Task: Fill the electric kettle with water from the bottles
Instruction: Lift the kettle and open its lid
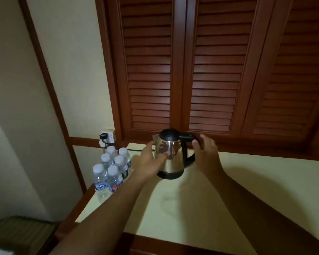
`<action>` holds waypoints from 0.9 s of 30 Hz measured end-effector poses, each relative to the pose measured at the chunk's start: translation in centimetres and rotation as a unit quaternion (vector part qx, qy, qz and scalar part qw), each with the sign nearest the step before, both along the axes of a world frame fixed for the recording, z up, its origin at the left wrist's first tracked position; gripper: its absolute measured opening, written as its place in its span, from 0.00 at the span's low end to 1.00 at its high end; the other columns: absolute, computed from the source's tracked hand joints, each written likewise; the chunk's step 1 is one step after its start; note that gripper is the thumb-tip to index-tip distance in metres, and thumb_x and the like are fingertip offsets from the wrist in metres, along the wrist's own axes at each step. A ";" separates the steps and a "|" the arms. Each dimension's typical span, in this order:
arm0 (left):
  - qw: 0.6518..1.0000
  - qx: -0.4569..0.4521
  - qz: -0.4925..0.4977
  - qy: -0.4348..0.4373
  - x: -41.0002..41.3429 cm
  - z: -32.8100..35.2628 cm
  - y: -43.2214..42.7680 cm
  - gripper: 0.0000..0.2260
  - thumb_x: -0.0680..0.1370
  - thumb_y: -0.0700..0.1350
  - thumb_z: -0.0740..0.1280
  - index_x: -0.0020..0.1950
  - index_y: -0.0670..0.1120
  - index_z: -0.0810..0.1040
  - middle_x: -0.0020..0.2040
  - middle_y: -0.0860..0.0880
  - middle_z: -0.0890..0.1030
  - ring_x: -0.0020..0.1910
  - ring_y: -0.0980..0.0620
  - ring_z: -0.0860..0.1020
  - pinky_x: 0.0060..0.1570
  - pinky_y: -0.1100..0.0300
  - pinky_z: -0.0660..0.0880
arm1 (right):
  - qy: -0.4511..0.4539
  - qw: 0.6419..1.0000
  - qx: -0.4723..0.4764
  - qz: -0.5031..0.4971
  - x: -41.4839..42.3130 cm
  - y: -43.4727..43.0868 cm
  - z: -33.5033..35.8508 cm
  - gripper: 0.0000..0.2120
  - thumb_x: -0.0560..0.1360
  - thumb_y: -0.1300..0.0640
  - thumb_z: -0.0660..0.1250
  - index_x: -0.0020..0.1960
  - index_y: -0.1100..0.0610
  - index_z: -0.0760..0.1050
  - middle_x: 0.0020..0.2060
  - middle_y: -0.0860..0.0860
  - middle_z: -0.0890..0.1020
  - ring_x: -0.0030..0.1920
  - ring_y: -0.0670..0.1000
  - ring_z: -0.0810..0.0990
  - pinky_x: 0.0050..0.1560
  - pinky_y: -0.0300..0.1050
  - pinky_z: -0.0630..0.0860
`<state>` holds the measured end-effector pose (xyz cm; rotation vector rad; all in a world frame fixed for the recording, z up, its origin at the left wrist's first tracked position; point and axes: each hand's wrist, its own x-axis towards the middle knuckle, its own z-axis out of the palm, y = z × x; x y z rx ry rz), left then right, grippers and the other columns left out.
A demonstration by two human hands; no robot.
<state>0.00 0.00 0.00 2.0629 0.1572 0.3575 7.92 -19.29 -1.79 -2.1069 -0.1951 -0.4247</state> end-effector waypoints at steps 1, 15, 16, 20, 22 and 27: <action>1.000 -0.017 -0.002 -0.006 0.8 -0.2 0.0 0.33 0.78 0.54 0.74 0.79 0.49 0.65 0.69 0.53 0.76 0.68 0.52 0.74 0.57 0.64 0.67 | -0.013 1.000 0.002 -0.015 0.8 0.3 -0.1 0.24 0.84 0.46 0.57 0.76 0.57 0.66 0.72 0.56 0.70 0.72 0.57 0.69 0.70 0.54 0.67; 0.984 -0.135 -0.082 -0.078 10.1 -6.9 1.1 0.41 0.62 0.35 0.86 0.68 0.54 0.69 0.59 0.55 0.82 0.57 0.64 0.82 0.49 0.68 0.80 | 0.001 0.990 0.144 0.007 6.1 3.1 -2.8 0.17 0.80 0.45 0.66 0.65 0.52 0.72 0.55 0.45 0.80 0.55 0.37 0.78 0.47 0.24 0.72; 0.985 -0.131 -0.079 -0.085 10.1 -7.0 1.1 0.41 0.62 0.36 0.86 0.67 0.55 0.69 0.59 0.57 0.82 0.57 0.65 0.82 0.49 0.69 0.79 | 0.002 0.991 0.136 0.006 6.1 3.2 -2.7 0.17 0.81 0.46 0.66 0.65 0.53 0.71 0.55 0.47 0.80 0.56 0.39 0.78 0.47 0.27 0.73; 0.985 -0.123 -0.066 -0.097 9.5 -6.6 1.1 0.38 0.64 0.37 0.85 0.63 0.59 0.70 0.58 0.60 0.81 0.55 0.72 0.79 0.48 0.74 0.76 | 0.012 0.991 0.133 0.008 6.1 3.0 -2.6 0.16 0.81 0.50 0.65 0.66 0.54 0.70 0.57 0.50 0.79 0.55 0.40 0.78 0.46 0.29 0.72; 0.984 -0.117 -0.070 -0.110 8.8 -5.8 1.0 0.37 0.64 0.39 0.86 0.63 0.59 0.69 0.58 0.59 0.80 0.55 0.72 0.79 0.48 0.75 0.76 | -0.001 0.990 0.141 0.009 5.3 2.9 -1.8 0.14 0.82 0.52 0.66 0.65 0.54 0.70 0.55 0.49 0.80 0.52 0.36 0.79 0.45 0.24 0.72; 0.980 -0.120 -0.090 -0.134 5.8 -2.8 0.2 0.38 0.64 0.40 0.86 0.65 0.57 0.70 0.58 0.57 0.82 0.57 0.64 0.81 0.49 0.71 0.78 | -0.060 0.979 0.193 -0.002 1.3 2.0 1.0 0.10 0.81 0.56 0.67 0.61 0.51 0.71 0.52 0.43 0.80 0.48 0.29 0.78 0.44 0.23 0.72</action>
